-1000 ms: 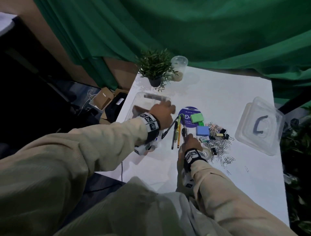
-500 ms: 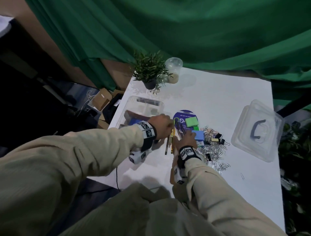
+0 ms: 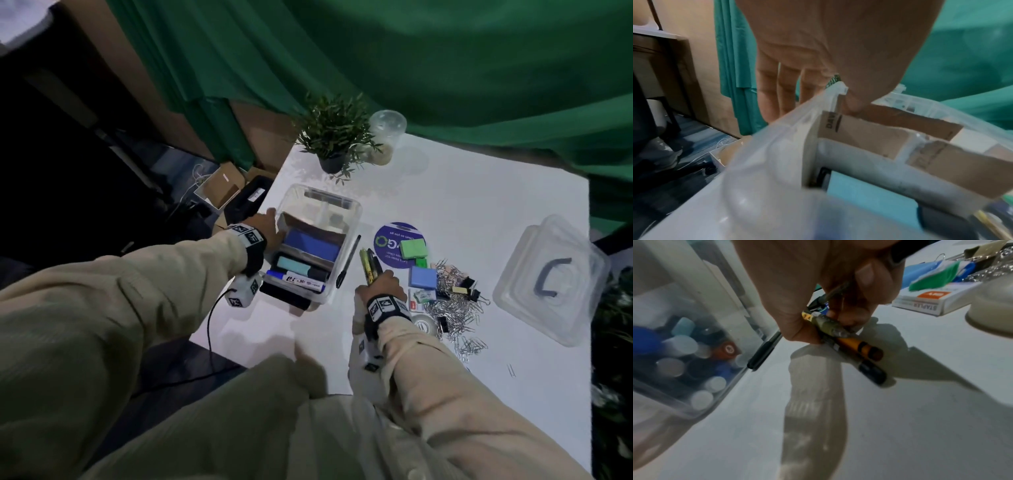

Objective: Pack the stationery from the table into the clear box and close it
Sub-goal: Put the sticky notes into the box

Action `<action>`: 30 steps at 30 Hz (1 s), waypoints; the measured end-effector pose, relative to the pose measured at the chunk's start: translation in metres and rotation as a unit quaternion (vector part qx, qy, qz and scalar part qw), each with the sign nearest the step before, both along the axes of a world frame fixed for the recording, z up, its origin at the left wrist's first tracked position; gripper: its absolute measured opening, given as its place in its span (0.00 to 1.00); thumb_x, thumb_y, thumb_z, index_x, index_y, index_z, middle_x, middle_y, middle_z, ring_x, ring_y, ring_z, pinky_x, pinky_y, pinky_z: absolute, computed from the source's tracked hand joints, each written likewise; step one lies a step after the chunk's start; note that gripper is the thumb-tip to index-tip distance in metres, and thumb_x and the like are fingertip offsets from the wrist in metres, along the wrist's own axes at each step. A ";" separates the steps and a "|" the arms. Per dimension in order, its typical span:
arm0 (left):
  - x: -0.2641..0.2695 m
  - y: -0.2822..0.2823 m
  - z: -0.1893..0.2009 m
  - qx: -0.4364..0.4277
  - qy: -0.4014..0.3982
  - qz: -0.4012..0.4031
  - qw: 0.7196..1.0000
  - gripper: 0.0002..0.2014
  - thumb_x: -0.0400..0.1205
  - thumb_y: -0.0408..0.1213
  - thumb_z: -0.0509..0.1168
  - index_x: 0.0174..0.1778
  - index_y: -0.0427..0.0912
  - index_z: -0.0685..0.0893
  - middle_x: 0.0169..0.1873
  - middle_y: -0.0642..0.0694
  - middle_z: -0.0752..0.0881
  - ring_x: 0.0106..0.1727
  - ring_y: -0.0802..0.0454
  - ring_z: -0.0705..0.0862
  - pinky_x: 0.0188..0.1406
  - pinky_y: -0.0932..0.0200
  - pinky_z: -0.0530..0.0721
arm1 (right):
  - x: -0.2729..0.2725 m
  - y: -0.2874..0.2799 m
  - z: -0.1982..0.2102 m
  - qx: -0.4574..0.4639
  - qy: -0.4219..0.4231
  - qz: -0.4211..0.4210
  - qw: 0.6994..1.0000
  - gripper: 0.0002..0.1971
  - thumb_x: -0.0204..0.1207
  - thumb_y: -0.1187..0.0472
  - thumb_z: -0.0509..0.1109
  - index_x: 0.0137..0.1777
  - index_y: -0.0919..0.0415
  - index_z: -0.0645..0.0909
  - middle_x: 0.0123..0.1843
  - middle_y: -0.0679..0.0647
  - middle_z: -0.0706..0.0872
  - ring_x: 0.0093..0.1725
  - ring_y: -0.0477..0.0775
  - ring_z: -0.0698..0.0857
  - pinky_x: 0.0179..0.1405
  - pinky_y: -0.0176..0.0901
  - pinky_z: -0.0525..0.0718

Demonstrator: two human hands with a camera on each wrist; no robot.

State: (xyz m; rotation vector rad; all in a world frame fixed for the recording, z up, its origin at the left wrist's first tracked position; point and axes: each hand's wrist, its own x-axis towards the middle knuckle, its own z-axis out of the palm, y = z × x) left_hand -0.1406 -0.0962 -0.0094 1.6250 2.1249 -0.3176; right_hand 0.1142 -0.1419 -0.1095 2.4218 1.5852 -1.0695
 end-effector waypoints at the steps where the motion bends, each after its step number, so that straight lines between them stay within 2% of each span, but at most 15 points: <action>1: 0.000 -0.003 -0.001 -0.006 -0.005 0.002 1.000 0.30 0.86 0.54 0.52 0.79 0.40 0.59 0.64 0.32 0.80 0.57 0.34 0.83 0.47 0.49 0.77 | 0.000 0.000 0.001 -0.001 -0.003 -0.001 1.000 0.25 0.72 0.53 0.71 0.64 0.64 0.70 0.63 0.61 0.80 0.63 0.64 0.82 0.60 0.52 0.77; 6: -0.001 -0.006 -0.009 0.016 -0.026 0.007 1.000 0.26 0.87 0.51 0.51 0.76 0.39 0.61 0.56 0.33 0.84 0.41 0.41 0.80 0.40 0.50 0.76 | 0.003 -0.003 0.002 -0.019 -0.010 -0.018 1.000 0.22 0.78 0.48 0.63 0.66 0.62 0.74 0.66 0.61 0.81 0.65 0.64 0.81 0.65 0.51 0.76; 8: -0.001 -0.008 -0.010 0.004 -0.032 0.001 0.999 0.28 0.87 0.50 0.52 0.79 0.39 0.56 0.56 0.34 0.84 0.41 0.40 0.80 0.39 0.51 0.76 | 0.005 -0.002 0.002 -0.023 0.012 -0.055 0.998 0.23 0.79 0.47 0.61 0.67 0.62 0.75 0.67 0.62 0.81 0.65 0.64 0.81 0.63 0.51 0.76; 11: -0.002 -0.011 -0.009 -0.013 -0.026 -0.013 1.000 0.32 0.88 0.47 0.52 0.84 0.40 0.47 0.61 0.34 0.83 0.50 0.38 0.84 0.39 0.53 0.75 | 0.001 0.003 0.007 0.001 0.076 -0.121 0.990 0.23 0.79 0.46 0.63 0.65 0.63 0.78 0.65 0.64 0.83 0.63 0.66 0.82 0.56 0.48 0.76; 14: -0.002 -0.013 -0.007 -0.007 -0.027 -0.018 0.999 0.32 0.88 0.48 0.51 0.84 0.41 0.46 0.59 0.34 0.84 0.45 0.40 0.82 0.39 0.53 0.75 | -0.014 0.009 0.013 0.034 0.128 -0.155 0.979 0.21 0.75 0.46 0.70 0.60 0.62 0.80 0.60 0.63 0.86 0.59 0.65 0.83 0.55 0.48 0.78; 17: -0.005 -0.013 -0.008 -0.010 -0.027 -0.023 0.999 0.33 0.87 0.49 0.51 0.84 0.40 0.45 0.58 0.34 0.84 0.43 0.41 0.80 0.40 0.53 0.75 | -0.032 0.014 0.015 0.042 0.133 -0.144 0.980 0.24 0.72 0.45 0.73 0.59 0.62 0.77 0.58 0.63 0.85 0.59 0.66 0.83 0.56 0.53 0.79; 20: -0.011 -0.013 -0.009 -0.018 -0.025 -0.034 0.999 0.35 0.87 0.51 0.50 0.85 0.41 0.44 0.58 0.35 0.84 0.46 0.40 0.83 0.40 0.53 0.76 | -0.045 0.018 0.016 0.039 0.108 -0.128 0.985 0.20 0.76 0.50 0.70 0.61 0.62 0.75 0.60 0.65 0.84 0.60 0.68 0.83 0.57 0.55 0.80; 24: -0.015 -0.016 -0.012 -0.004 -0.040 -0.023 0.999 0.34 0.86 0.52 0.53 0.84 0.42 0.48 0.54 0.36 0.86 0.40 0.42 0.81 0.38 0.54 0.77 | -0.052 0.016 0.018 0.034 0.055 -0.089 0.994 0.21 0.79 0.57 0.65 0.69 0.63 0.68 0.61 0.65 0.84 0.61 0.67 0.83 0.57 0.54 0.79; 30: -0.021 -0.016 -0.021 0.010 -0.058 -0.030 0.998 0.35 0.84 0.51 0.55 0.83 0.43 0.48 0.50 0.37 0.86 0.39 0.42 0.82 0.38 0.52 0.80 | -0.058 0.017 0.014 0.036 0.069 -0.092 0.993 0.15 0.79 0.57 0.66 0.60 0.67 0.80 0.63 0.66 0.84 0.62 0.68 0.83 0.58 0.53 0.80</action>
